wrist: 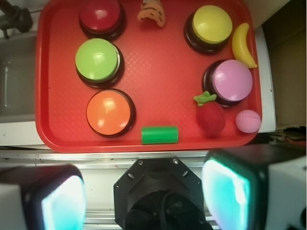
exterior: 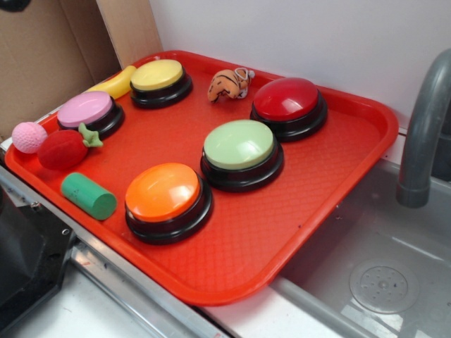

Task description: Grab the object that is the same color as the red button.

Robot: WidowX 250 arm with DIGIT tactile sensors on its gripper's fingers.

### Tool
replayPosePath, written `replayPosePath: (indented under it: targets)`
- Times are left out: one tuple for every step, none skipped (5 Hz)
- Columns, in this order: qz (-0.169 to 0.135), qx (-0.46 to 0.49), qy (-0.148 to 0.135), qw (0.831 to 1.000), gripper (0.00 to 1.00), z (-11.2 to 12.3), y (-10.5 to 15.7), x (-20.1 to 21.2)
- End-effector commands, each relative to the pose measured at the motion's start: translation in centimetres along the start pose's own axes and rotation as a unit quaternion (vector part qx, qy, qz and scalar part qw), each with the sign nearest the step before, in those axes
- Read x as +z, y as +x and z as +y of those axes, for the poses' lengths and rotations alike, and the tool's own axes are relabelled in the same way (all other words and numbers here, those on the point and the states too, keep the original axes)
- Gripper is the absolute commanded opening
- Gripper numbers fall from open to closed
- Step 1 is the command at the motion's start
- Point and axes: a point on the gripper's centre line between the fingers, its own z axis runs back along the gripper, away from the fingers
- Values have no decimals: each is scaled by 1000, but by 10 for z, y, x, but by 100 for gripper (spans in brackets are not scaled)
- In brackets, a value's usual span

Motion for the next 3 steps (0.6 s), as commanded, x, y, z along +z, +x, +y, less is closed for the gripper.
replayPosePath:
  targets:
    - [0, 0, 0, 1000, 100, 0, 0, 0]
    - [2, 23, 5, 1000, 100, 18, 0, -18]
    - [-9, 57, 14, 998, 100, 36, 1, -41]
